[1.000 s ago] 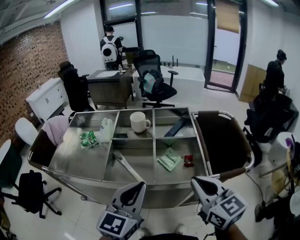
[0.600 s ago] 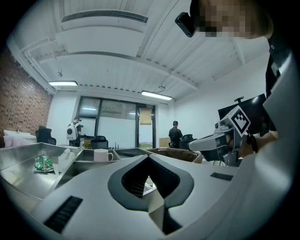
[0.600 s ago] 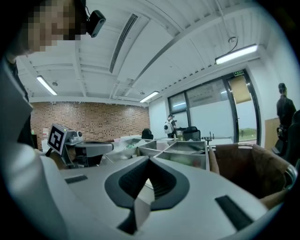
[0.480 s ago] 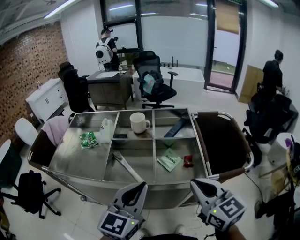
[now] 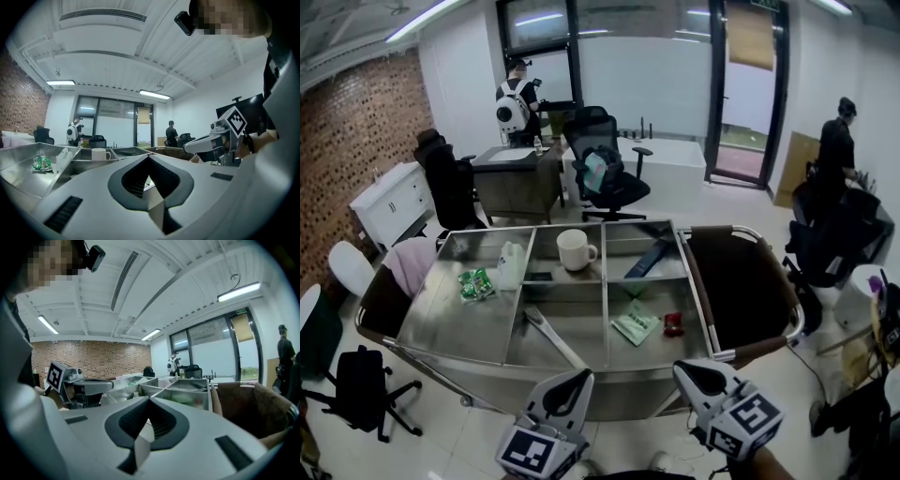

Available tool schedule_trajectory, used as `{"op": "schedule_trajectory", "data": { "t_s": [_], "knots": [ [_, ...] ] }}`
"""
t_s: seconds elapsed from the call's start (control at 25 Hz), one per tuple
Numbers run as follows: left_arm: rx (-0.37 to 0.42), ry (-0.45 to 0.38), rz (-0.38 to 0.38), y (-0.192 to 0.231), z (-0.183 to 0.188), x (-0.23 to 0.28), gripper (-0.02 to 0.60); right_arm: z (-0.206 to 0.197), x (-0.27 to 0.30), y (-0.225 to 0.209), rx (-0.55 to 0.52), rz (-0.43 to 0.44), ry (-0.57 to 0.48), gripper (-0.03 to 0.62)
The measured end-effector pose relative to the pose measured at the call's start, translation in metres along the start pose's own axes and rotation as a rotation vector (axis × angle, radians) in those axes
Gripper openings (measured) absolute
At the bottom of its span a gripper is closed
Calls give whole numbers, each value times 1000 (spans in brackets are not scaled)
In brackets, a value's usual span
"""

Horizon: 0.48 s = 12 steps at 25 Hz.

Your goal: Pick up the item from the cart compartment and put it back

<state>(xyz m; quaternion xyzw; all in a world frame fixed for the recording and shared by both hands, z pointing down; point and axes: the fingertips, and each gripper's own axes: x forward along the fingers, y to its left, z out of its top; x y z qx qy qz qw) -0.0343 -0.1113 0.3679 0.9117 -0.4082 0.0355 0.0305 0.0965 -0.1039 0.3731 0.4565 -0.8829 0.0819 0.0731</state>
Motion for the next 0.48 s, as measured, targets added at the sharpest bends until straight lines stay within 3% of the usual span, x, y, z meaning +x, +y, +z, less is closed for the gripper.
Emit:
{"op": "schedule_trajectory", "data": {
  "t_s": [0.48],
  "knots": [
    [5, -8, -10, -4, 4, 1, 0, 0, -2, 1, -6, 2, 16, 12]
  ]
}}
